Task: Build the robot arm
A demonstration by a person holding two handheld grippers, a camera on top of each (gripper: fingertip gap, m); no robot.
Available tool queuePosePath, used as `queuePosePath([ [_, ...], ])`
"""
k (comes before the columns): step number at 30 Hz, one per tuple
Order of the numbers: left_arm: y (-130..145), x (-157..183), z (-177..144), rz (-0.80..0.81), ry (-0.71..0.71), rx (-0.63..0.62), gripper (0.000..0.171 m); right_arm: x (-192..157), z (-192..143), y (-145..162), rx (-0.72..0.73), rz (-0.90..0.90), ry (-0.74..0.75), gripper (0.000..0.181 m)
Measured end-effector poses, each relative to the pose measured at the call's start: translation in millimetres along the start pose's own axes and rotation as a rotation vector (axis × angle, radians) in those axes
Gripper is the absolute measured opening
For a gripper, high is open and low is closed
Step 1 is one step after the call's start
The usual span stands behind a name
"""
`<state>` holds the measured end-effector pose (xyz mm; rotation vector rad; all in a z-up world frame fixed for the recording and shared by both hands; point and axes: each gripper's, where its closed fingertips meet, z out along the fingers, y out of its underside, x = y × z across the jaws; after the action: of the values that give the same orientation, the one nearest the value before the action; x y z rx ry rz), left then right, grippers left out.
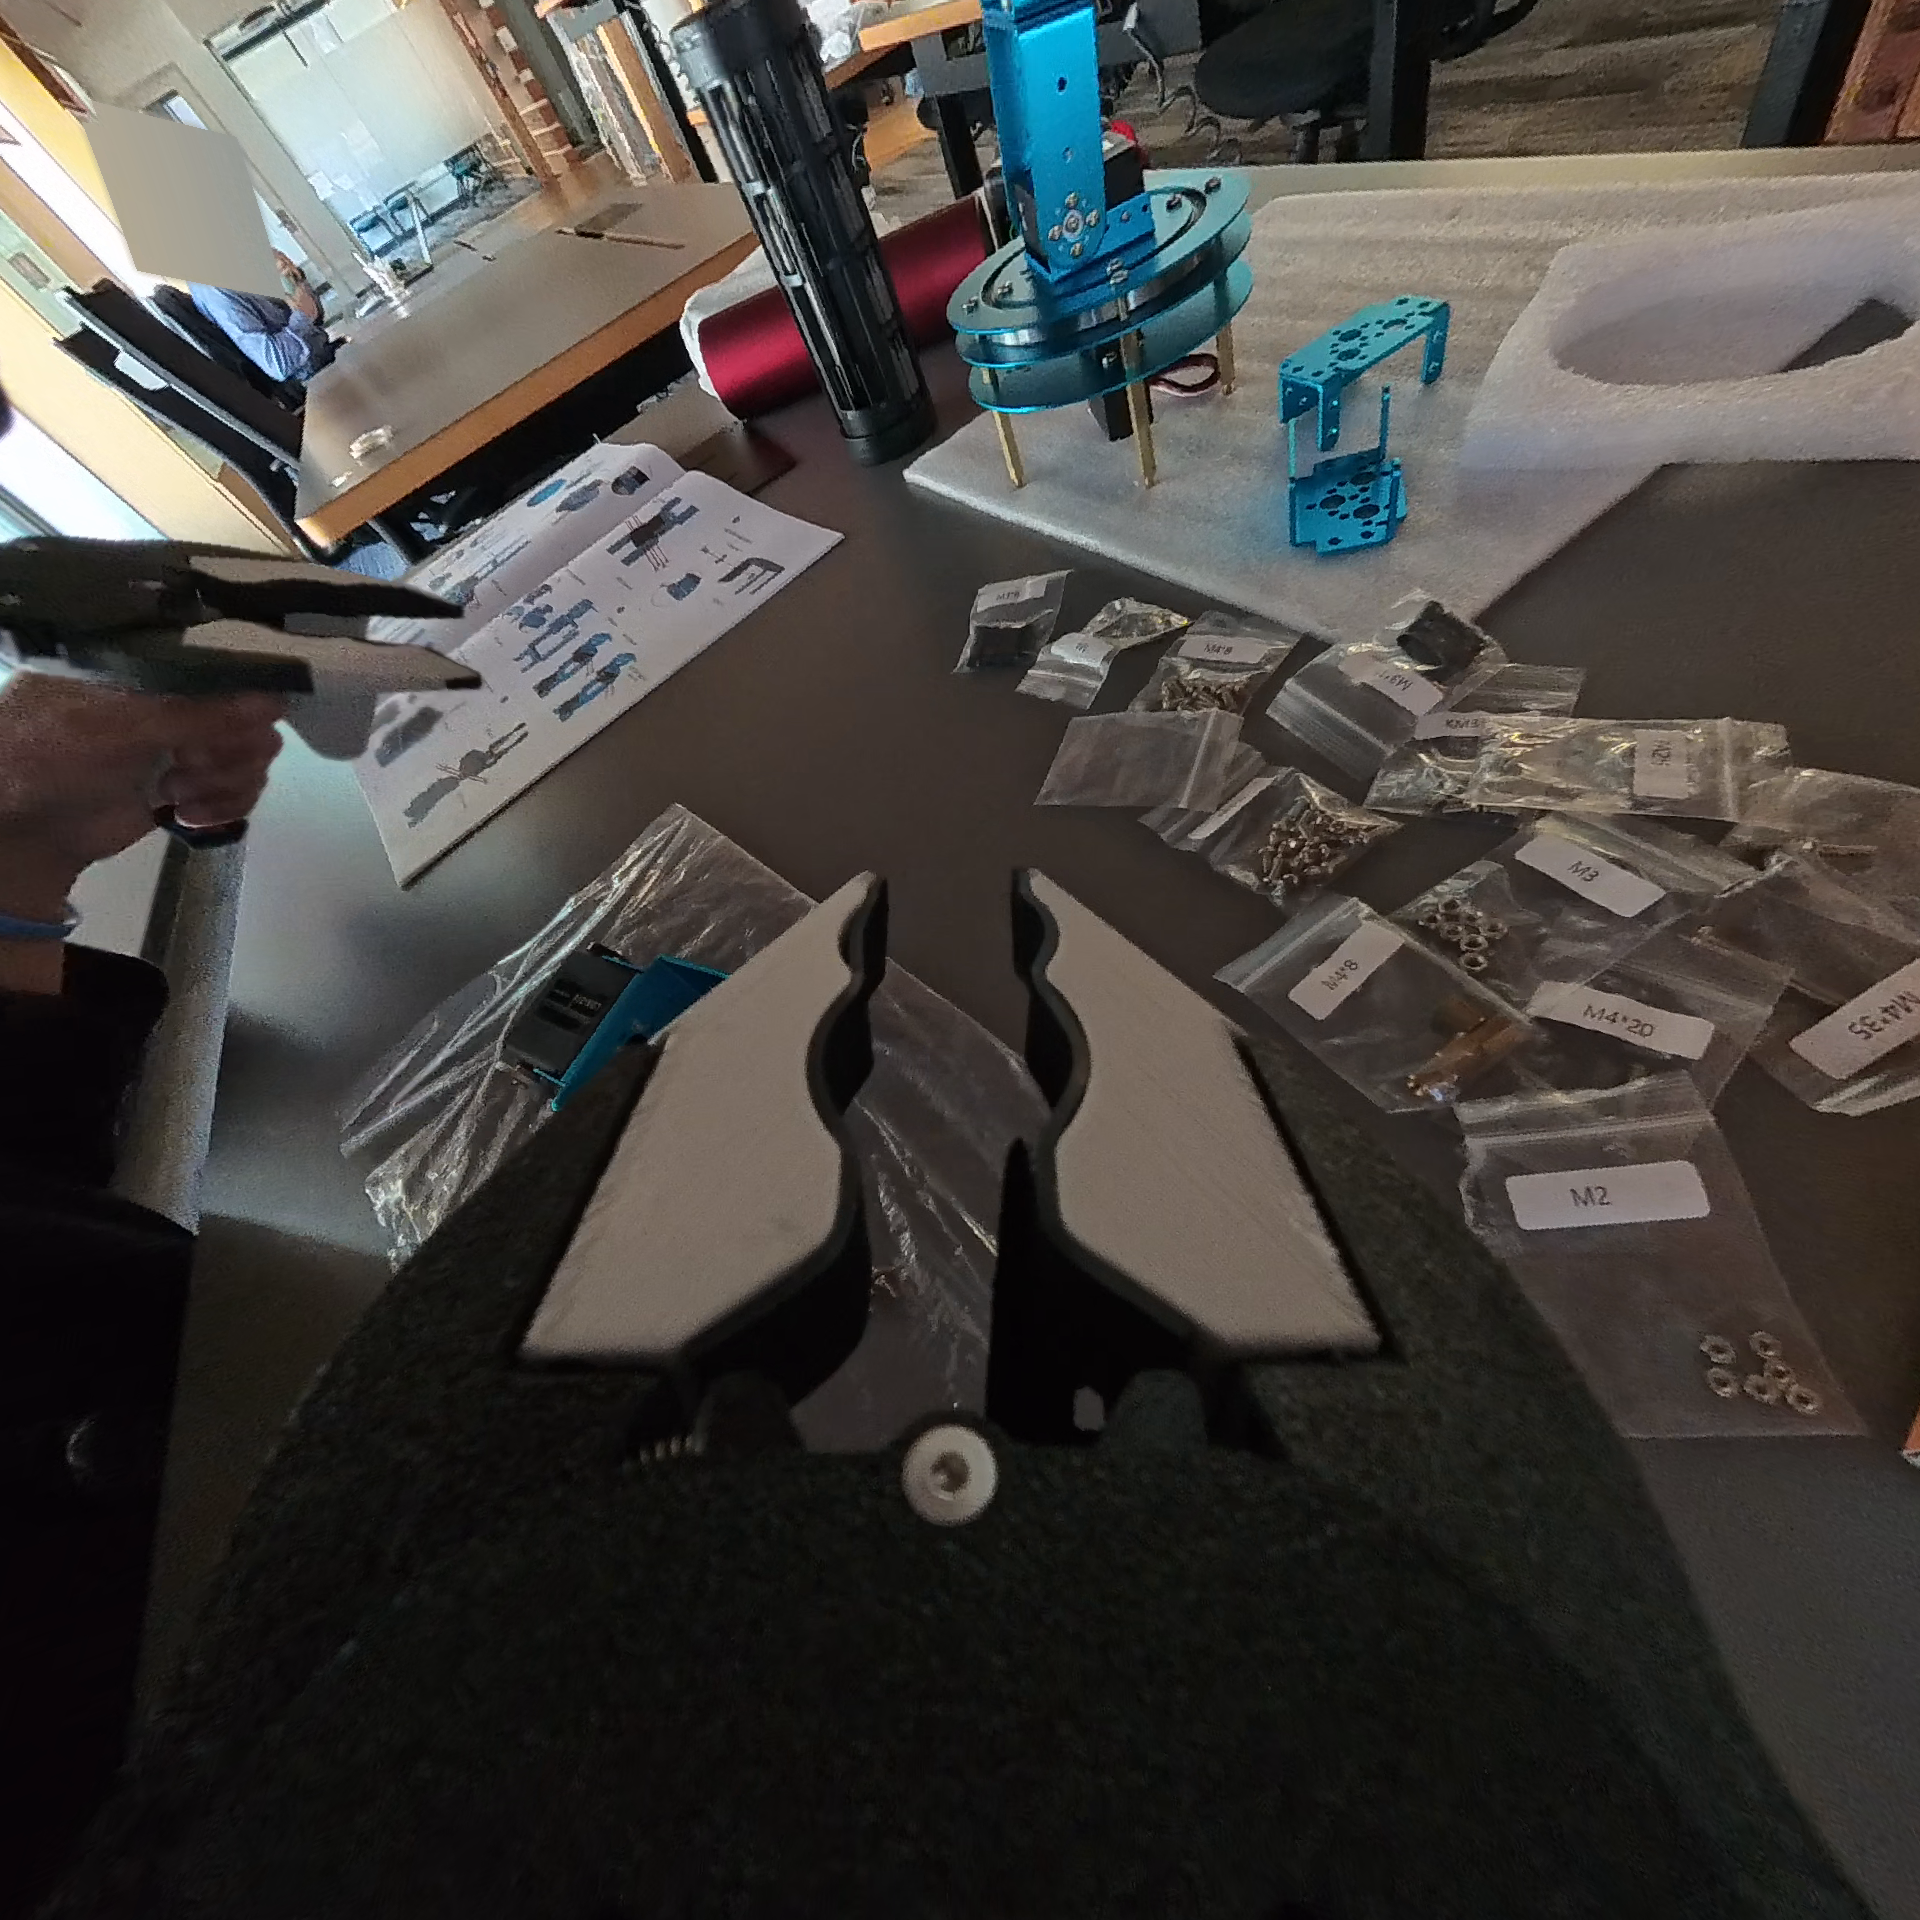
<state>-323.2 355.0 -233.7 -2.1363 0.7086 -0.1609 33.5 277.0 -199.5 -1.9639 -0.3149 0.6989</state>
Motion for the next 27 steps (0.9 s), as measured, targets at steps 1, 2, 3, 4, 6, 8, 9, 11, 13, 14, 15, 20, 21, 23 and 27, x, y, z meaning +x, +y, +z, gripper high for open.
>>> queuePosePath([
  [1, 8.7, -23.4, -0.8, -0.034, -0.069, -0.035, 0.058, 0.8, -0.1, -0.2, 0.001, 0.002, 0.001, 0.023],
  [2, 17.0, -42.5, -2.2, -0.061, -0.133, -0.069, 0.058, 1.8, 0.2, 0.3, -0.001, 0.002, 0.005, 0.023],
  [3, 23.2, -55.4, -3.8, -0.073, -0.173, -0.093, 0.058, 3.0, 0.5, 1.3, -0.005, 0.0, 0.009, 0.023],
  [4, 25.6, -63.4, -5.7, -0.075, -0.198, -0.095, 0.058, 3.9, 1.0, 2.5, -0.01, -0.001, 0.013, 0.023],
  [6, 25.1, -68.5, -8.5, -0.086, -0.203, -0.078, 0.058, 5.5, 2.0, 4.4, -0.018, -0.001, 0.019, 0.023],
  [8, 22.8, -68.8, -10.3, -0.098, -0.195, -0.06, 0.057, 7.2, 2.7, 5.4, -0.022, -0.001, 0.023, 0.023],
  [9, 22.6, -68.6, -10.9, -0.099, -0.189, -0.058, 0.057, 7.9, 3.0, 5.9, -0.025, 0.0, 0.025, 0.023],
  [11, 23.7, -70.5, -12.3, -0.095, -0.19, -0.059, 0.057, 9.9, 3.5, 6.6, -0.027, 0.002, 0.03, 0.024],
  [13, 26.1, -74.5, -13.9, -0.093, -0.197, -0.062, 0.057, 12.1, 4.1, 8.2, -0.033, 0.007, 0.034, 0.024],
  [14, 27.3, -76.2, -14.6, -0.097, -0.198, -0.061, 0.057, 13.3, 4.2, 8.7, -0.034, 0.009, 0.037, 0.024],
  [15, 28.5, -77.0, -14.7, -0.102, -0.192, -0.062, 0.057, 14.2, 4.2, 8.7, -0.034, 0.011, 0.04, 0.024],
  [20, 30.8, -79.4, -14.4, -0.118, -0.177, -0.057, 0.057, 18.8, 1.7, 7.0, -0.029, 0.009, 0.06, 0.022],
  [21, 31.4, -79.1, -14.0, -0.113, -0.176, -0.061, 0.057, 19.9, 1.0, 6.5, -0.027, 0.008, 0.065, 0.022],
  [23, 32.0, -78.7, -13.2, -0.099, -0.175, -0.065, 0.057, 22.3, -0.4, 5.9, -0.024, 0.009, 0.074, 0.022],
  [27, 30.2, -79.4, -13.4, -0.095, -0.175, -0.058, 0.056, 25.1, -1.6, 6.0, -0.021, 0.017, 0.08, 0.022],
])
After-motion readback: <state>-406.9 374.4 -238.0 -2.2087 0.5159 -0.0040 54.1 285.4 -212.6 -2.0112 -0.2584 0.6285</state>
